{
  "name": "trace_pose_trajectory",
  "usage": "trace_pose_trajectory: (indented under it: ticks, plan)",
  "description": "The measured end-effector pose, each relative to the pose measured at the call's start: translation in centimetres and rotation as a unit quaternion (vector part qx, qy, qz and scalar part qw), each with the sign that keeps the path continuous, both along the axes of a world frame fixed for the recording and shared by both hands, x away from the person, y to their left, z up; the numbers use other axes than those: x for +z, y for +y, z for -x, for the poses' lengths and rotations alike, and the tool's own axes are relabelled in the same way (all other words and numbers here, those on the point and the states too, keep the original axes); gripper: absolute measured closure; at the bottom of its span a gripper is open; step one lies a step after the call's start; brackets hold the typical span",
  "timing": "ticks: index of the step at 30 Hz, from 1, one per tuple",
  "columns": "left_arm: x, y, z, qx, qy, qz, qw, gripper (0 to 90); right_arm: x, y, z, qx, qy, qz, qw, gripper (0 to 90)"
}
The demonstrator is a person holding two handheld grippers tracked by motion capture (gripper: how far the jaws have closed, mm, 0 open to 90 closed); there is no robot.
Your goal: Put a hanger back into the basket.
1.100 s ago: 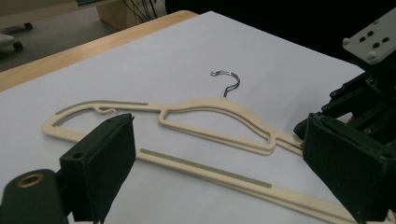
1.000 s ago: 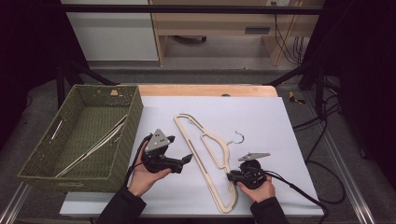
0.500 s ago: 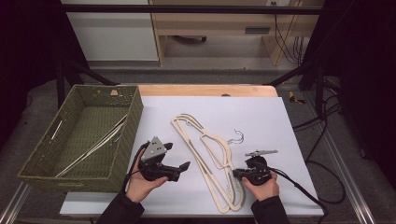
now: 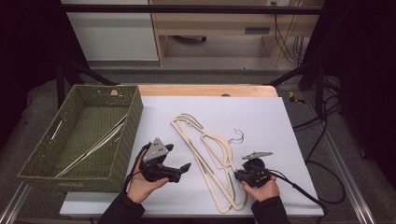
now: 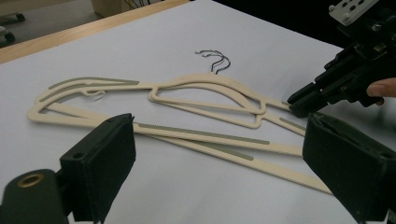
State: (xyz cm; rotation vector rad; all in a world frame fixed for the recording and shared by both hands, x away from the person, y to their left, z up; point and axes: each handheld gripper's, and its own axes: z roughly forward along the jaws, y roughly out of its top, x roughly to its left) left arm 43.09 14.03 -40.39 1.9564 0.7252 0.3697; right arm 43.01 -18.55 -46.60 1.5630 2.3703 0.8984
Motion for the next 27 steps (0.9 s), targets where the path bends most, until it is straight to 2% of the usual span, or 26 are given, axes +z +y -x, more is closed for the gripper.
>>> trace_pose_trajectory:
  ticks: [1,2,3,4,7,11,16,21,27]
  plan:
    - [0.0,0.0,0.0,0.0,0.0,0.0,1.0,9.7,0.0,0.0,-0.1,-0.015,0.005,-0.003,0.9999,79.7]
    - [0.0,0.0,0.0,0.0,0.0,0.0,1.0,9.7,0.0,-0.1,-0.2,-0.019,0.009,-0.009,0.9997,80.1]
    - [0.0,0.0,0.0,0.0,0.0,0.001,1.0,9.7,0.1,-0.1,-0.2,-0.02,0.012,-0.015,0.9996,80.2]
    - [0.0,0.0,0.0,0.0,0.001,0.001,1.0,9.8,0.0,-0.4,-0.2,-0.018,0.01,-0.01,0.9997,80.2]
    - [0.0,0.0,-0.1,0.001,0.002,0.001,1.0,9.8,0.1,-0.7,-0.2,-0.018,0.002,-0.024,0.9995,80.3]
    - [-0.1,-0.2,-0.2,0.001,0.004,-0.001,1.0,9.9,1.1,-1.2,0.2,0.0,-0.026,-0.048,0.9985,81.0]
    - [-0.1,-0.5,-0.4,0.0,0.003,-0.002,1.0,10.0,2.0,-1.7,0.7,0.017,-0.045,-0.081,0.9956,82.0]
    - [0.1,-1.0,-0.8,0.001,0.003,-0.004,1.0,10.2,2.6,-1.7,1.1,0.036,-0.06,-0.093,0.9932,82.6]
    - [1.6,-2.8,-2.0,0.0,-0.008,-0.003,1.0,11.8,3.3,-1.5,1.7,0.052,-0.075,-0.099,0.9909,83.4]
